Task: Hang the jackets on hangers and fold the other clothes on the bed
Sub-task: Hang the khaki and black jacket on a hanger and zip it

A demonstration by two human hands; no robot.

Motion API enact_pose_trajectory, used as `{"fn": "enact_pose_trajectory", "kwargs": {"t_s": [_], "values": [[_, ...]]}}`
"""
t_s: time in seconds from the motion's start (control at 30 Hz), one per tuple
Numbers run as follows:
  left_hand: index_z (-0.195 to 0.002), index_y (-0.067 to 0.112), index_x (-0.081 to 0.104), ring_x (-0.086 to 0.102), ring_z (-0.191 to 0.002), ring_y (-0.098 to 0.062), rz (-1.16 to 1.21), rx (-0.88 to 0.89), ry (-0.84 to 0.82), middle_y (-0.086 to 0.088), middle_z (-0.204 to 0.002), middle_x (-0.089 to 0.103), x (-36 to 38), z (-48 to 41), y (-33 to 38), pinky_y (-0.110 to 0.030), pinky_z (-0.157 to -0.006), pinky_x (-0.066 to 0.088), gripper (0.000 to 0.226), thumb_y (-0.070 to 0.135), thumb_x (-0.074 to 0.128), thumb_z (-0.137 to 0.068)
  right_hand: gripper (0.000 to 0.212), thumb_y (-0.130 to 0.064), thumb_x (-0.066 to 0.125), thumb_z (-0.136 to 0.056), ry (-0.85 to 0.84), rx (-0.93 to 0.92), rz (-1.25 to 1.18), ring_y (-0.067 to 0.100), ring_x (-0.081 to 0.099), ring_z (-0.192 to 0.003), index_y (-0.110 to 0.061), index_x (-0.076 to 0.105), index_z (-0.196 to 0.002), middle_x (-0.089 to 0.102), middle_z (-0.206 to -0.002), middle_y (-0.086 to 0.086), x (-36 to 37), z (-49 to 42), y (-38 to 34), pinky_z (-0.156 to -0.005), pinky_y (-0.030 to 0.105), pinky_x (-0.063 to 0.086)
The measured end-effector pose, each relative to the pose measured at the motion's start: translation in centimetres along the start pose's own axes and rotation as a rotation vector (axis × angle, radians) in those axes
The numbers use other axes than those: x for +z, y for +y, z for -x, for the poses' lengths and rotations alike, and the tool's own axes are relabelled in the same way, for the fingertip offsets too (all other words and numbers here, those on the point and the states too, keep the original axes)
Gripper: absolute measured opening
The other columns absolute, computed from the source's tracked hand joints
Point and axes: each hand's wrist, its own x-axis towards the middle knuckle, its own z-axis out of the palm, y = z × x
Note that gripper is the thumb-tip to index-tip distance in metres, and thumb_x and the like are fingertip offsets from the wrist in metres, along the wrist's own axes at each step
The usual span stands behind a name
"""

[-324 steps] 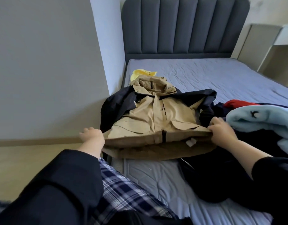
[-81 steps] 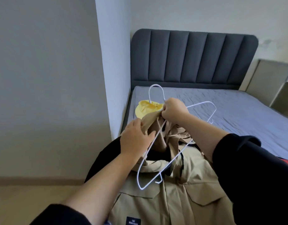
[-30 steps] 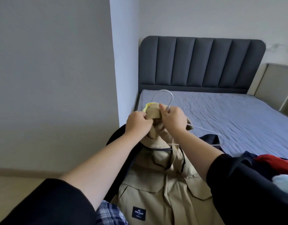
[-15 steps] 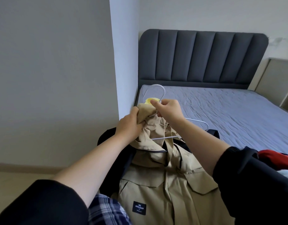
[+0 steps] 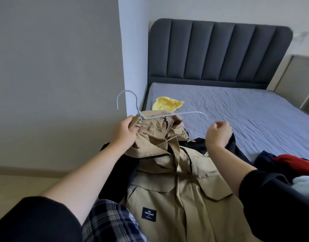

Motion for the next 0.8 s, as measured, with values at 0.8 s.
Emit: {"fn": "enact_pose_trajectory", "kwargs": {"t_s": [0.8], "values": [[-0.082,0.039,0.06,0.057,-0.066,0.012,0.33,0.028,-0.017,0.026,-0.068,0.065,0.8,0.5,-0.3,-0.002,-0.062,0.04,0.045,-0.006,0.056,-0.085,0.024,-0.028,0.061,-0.093,-0.755,0.751,-0.034,0.021,0.061,-0.08,-0.01,0.061,-0.107,0.065,-0.099,0.01,9.1,3.0,6.0,-0.055,0.027,0.05]]}}
